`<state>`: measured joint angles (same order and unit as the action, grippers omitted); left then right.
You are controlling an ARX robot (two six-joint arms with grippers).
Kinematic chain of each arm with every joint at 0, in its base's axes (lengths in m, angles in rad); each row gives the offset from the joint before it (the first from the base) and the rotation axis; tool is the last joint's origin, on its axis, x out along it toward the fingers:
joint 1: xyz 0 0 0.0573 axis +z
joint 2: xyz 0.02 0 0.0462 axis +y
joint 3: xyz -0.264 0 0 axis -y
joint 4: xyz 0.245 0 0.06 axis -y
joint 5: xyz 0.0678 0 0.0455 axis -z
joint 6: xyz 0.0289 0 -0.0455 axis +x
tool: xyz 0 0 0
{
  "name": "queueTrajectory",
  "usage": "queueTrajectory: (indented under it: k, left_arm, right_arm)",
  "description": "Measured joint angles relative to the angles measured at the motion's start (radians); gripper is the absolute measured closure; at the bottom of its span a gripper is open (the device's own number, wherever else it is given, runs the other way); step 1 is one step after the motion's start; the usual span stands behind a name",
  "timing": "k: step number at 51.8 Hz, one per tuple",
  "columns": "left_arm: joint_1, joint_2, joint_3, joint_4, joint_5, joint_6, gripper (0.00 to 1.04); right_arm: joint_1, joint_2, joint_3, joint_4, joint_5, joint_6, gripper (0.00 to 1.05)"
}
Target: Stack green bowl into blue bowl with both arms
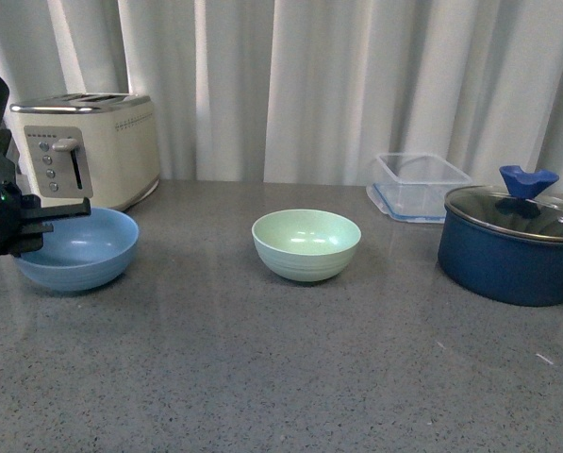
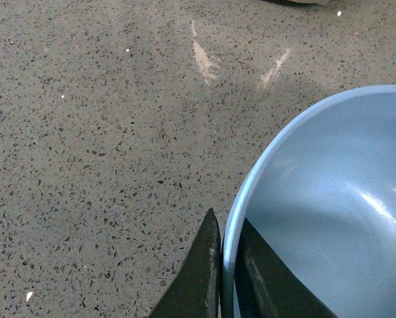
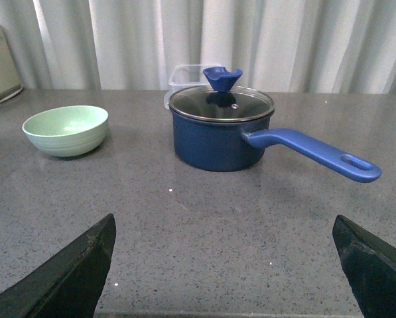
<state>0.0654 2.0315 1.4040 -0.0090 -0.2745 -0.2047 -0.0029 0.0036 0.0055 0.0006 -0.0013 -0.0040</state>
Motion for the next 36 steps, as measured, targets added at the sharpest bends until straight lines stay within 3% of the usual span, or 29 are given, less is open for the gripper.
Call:
queueTrajectory:
  k: [15, 36]
  left_arm:
    - [-0.015, -0.01, 0.037, -0.026, 0.024, -0.032, 1.01]
    - [-0.17, 0.024, 0.217, -0.108, 0.034, -0.063, 1.01]
  right_arm:
    - [0.0, 0.0, 0.0, 0.0, 0.0, 0.0, 0.1]
    - [0.0, 0.0, 0.0, 0.0, 0.0, 0.0, 0.1]
